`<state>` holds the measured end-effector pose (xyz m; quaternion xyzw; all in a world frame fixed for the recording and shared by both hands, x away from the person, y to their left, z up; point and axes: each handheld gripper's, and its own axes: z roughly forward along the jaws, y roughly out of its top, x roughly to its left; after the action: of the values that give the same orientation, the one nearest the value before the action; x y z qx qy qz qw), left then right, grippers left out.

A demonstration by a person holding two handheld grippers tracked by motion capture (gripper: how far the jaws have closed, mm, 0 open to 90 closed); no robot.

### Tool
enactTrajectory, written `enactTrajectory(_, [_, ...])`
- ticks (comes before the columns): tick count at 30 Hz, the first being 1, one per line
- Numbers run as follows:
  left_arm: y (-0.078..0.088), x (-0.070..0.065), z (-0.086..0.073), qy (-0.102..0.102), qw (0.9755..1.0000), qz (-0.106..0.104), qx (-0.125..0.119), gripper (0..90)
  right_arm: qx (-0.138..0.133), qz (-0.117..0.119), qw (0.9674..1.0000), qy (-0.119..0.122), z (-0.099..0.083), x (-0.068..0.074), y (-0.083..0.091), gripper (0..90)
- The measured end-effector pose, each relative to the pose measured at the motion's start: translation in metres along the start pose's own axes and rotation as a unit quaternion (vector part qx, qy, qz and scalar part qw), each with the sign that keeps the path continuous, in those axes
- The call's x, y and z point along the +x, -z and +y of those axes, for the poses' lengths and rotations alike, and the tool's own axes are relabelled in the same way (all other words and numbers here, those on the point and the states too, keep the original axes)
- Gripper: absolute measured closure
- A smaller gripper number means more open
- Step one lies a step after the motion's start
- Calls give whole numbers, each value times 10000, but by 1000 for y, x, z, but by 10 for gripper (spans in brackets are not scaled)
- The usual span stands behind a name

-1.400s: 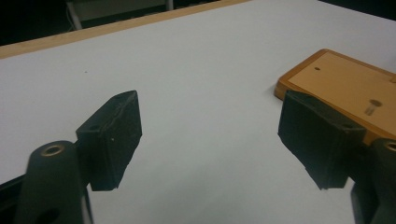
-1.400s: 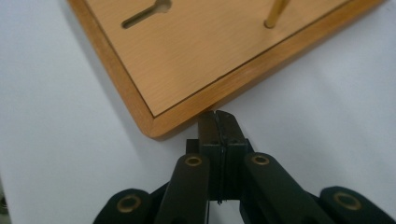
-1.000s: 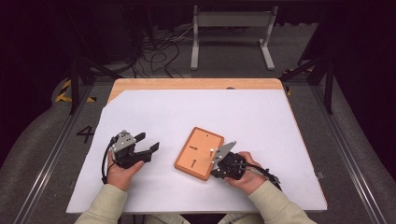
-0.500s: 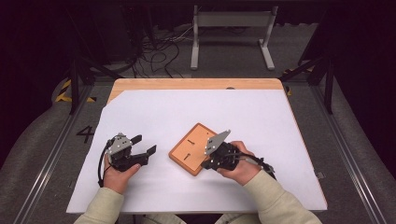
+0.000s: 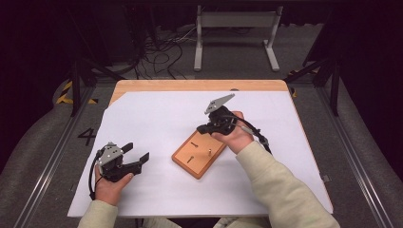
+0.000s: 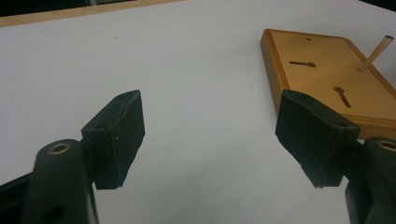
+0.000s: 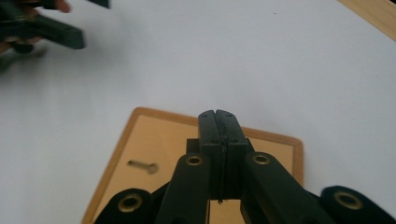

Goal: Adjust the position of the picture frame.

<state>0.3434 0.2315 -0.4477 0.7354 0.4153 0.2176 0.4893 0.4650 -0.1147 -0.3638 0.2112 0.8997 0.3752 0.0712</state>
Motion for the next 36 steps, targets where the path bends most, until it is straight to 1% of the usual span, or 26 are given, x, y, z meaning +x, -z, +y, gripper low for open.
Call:
enactTrajectory(2, [0, 0, 0, 16, 10000, 2, -4, 241, 94, -127, 9999, -58, 5, -9, -10, 900])
enactTrajectory(3, [1, 1, 0, 15, 10000, -10, 3, 240, 141, -193, 9997, -110, 7, -17, -18, 900])
enactTrajectory(4, [1, 1, 0, 15, 10000, -10, 3, 240, 141, -193, 9997, -110, 7, -17, -18, 900])
enactTrajectory(8, [-2, 1, 0, 40, 10000, -33, 23, 240, 312, -402, 9986, -173, 6, -33, -41, 900])
enactTrajectory(10, [-4, 1, -1, 33, 10000, -51, 18, 240, 360, -443, 9980, -283, 4, -39, -52, 900])
enactTrajectory(12, [-5, 0, -1, 25, 10000, -76, 38, 240, 422, -518, 9974, -265, 2, -43, -62, 900])
enactTrajectory(14, [-6, 1, -1, 24, 10000, -83, 49, 240, 453, -520, 9969, -370, 0, -47, -70, 900])
enactTrajectory(15, [-6, 1, -1, 15, 9999, -86, 54, 240, 487, -536, 9966, -386, -1, -48, -74, 900])
enactTrajectory(16, [-6, 1, -1, 24, 9999, -94, 58, 240, 566, -555, 9959, -438, -2, -49, -77, 900])
enactTrajectory(18, [-7, 1, -1, 32, 9999, -101, 60, 240, 716, -561, 9948, -454, -4, -51, -83, 900])
enactTrajectory(19, [-7, 1, 0, 30, 9999, -97, 49, 240, 817, -575, 9940, -447, -5, -51, -86, 900])
enactTrajectory(20, [-7, 1, 0, 27, 9999, -99, 49, 240, 833, -559, 9941, -403, -5, -51, -89, 900])
enactTrajectory(22, [-7, 1, 0, 21, 9999, -97, 55, 240, 889, -568, 9941, -268, -4, -48, -91, 900])
enactTrajectory(24, [-7, 0, 0, 26, 9999, -98, 45, 240, 1037, -648, 9924, -108, 0, -45, -93, 900])
enactTrajectory(25, [-7, 0, 0, 21, 9999, -99, 38, 240, 1107, -648, 9917, -61, 1, -45, -93, 900])
enactTrajectory(27, [-7, 0, 1, 12, 9999, -105, 32, 240, 1269, -563, 9903, -83, 1, -47, -90, 900])
enactTrajectory(28, [-6, 0, 1, 20, 9999, -101, 39, 240, 1367, -556, 9890, -112, -1, -47, -88, 900])
enactTrajectory(30, [-6, 1, 1, 32, 9999, -102, 42, 240, 1592, -584, 9855, -86, -6, -48, -84, 900])
enactTrajectory(31, [-6, 1, 1, 34, 9999, -101, 36, 240, 1631, -577, 9849, -73, -12, -46, -78, 900])
enactTrajectory(32, [-6, 1, 1, 34, 9999, -101, 36, 240, 1631, -577, 9849, -73, -12, -46, -78, 900])
enactTrajectory(33, [-6, 1, 2, 20, 9999, -112, 11, 240, 1667, -577, 9843, -57, -15, -44, -74, 900])
enactTrajectory(34, [-7, 0, 2, 5, 9999, -114, 24, 240, 1683, -543, 9842, -33, -22, -42, -67, 900])
enactTrajectory(36, [-10, -1, 2, 8, 9999, -120, 48, 240, 1692, -523, 9842, -65, -33, -38, -54, 900])
